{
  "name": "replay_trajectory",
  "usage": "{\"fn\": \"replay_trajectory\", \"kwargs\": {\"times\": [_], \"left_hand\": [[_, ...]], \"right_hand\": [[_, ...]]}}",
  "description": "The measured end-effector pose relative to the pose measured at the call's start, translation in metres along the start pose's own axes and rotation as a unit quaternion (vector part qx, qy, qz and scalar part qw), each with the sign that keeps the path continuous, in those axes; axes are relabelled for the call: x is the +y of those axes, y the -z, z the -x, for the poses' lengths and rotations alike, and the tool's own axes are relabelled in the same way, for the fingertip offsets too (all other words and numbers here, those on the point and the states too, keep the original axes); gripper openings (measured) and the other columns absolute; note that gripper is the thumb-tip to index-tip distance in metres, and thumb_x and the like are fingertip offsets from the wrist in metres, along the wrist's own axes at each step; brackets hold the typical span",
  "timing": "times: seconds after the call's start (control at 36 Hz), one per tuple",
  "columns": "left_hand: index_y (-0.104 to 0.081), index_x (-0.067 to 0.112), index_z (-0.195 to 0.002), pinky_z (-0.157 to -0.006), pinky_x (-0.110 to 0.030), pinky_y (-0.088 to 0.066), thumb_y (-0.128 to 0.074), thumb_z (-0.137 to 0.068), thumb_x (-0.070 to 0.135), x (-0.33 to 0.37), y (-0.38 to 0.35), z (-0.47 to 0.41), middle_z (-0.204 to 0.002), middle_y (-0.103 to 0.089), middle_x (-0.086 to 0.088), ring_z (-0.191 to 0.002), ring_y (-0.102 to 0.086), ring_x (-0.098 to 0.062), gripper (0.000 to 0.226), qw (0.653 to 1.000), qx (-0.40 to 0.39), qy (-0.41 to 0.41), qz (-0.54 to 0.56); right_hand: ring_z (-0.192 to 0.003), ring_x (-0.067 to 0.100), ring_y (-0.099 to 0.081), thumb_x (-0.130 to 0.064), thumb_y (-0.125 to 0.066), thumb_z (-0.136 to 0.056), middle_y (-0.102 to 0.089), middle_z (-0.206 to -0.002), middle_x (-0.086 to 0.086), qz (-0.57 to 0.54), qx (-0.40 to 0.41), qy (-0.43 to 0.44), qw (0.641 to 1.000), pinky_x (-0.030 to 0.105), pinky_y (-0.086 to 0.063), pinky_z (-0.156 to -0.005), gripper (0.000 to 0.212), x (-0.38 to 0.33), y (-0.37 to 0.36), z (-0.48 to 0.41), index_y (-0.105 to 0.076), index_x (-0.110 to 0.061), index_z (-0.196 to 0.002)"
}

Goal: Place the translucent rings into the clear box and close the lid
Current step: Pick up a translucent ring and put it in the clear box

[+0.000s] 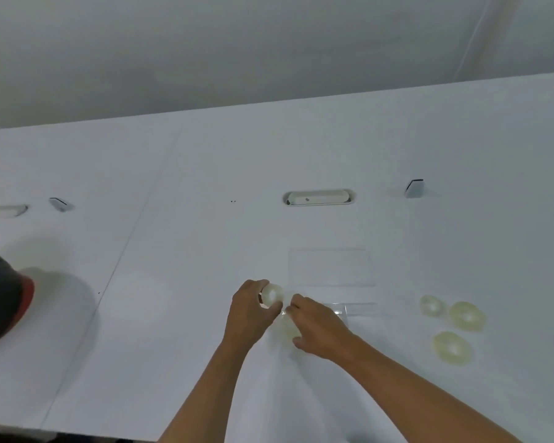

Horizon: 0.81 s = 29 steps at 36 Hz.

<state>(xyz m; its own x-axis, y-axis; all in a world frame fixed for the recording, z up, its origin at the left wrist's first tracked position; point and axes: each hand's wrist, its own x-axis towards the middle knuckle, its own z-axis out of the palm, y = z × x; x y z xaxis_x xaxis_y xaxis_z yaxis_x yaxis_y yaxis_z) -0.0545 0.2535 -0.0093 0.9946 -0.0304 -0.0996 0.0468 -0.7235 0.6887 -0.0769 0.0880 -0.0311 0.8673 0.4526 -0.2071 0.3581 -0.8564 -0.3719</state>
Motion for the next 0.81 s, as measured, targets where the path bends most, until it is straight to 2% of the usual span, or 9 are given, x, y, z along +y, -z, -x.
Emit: {"fn": "replay_trajectory", "kwargs": {"times": [0.11,0.33,0.53,0.64,0.75,0.81], "left_hand": [[-0.064,0.016,-0.117,-0.084,-0.033,-0.055,-0.08,-0.076,0.027,-0.007,0.001,0.003,-0.106,-0.065,0.003,-0.09,-0.064,-0.015,0.046,1.0,0.002,-0.001,-0.007],[-0.063,0.017,-0.121,-0.085,-0.027,-0.053,-0.079,-0.076,0.029,-0.007,-0.004,0.007,-0.11,-0.064,0.005,-0.091,-0.062,-0.012,0.049,1.0,-0.007,-0.011,-0.019],[-0.063,0.017,-0.121,-0.085,-0.029,-0.054,-0.077,-0.077,0.028,-0.006,-0.009,0.015,-0.108,-0.063,0.005,-0.092,-0.062,-0.013,0.048,0.999,-0.023,-0.015,-0.026],[-0.064,0.016,-0.118,-0.082,-0.03,-0.054,-0.077,-0.076,0.026,-0.006,-0.011,0.018,-0.106,-0.062,0.004,-0.089,-0.062,-0.014,0.045,0.999,-0.031,-0.021,-0.032],[-0.061,0.016,-0.124,-0.084,-0.029,-0.053,-0.076,-0.077,0.027,-0.003,-0.015,0.021,-0.113,-0.061,0.004,-0.095,-0.063,-0.015,0.05,0.996,-0.056,-0.037,-0.062],[-0.059,0.017,-0.126,-0.083,-0.023,-0.05,-0.074,-0.079,0.029,0.001,-0.021,0.021,-0.116,-0.06,0.004,-0.099,-0.061,-0.015,0.051,0.989,-0.079,-0.071,-0.103]], "right_hand": [[-0.091,0.027,-0.055,-0.021,-0.069,-0.074,-0.051,-0.107,0.007,0.017,0.002,-0.003,1.0,0.037,-0.045,-0.068,0.033,0.0,0.0,-0.004,-0.056,-0.007,-0.101],[-0.089,0.03,-0.053,-0.009,-0.068,-0.07,-0.053,-0.102,0.012,0.069,-0.025,0.002,0.997,0.035,-0.036,-0.068,0.023,-0.002,-0.007,-0.006,-0.059,-0.004,-0.09],[-0.089,0.03,-0.054,-0.014,-0.07,-0.075,-0.06,-0.099,0.011,0.13,-0.038,0.026,0.99,0.039,-0.037,-0.088,0.022,0.0,-0.019,-0.007,-0.064,-0.005,-0.094],[-0.087,0.029,-0.056,-0.011,-0.068,-0.075,-0.06,-0.099,0.01,0.093,-0.034,0.008,0.995,0.035,-0.037,-0.08,0.019,-0.001,-0.011,-0.005,-0.063,-0.006,-0.092],[-0.09,0.027,-0.057,-0.004,-0.06,-0.08,-0.059,-0.102,0.006,0.016,0.035,-0.037,0.999,0.033,-0.041,-0.071,0.019,0.009,0.004,0.006,-0.062,-0.01,-0.098],[-0.093,0.025,-0.058,-0.008,-0.059,-0.084,-0.061,-0.106,0.002,-0.02,0.071,-0.052,0.996,0.031,-0.046,-0.074,0.021,0.016,0.012,0.011,-0.063,-0.014,-0.104]]}}
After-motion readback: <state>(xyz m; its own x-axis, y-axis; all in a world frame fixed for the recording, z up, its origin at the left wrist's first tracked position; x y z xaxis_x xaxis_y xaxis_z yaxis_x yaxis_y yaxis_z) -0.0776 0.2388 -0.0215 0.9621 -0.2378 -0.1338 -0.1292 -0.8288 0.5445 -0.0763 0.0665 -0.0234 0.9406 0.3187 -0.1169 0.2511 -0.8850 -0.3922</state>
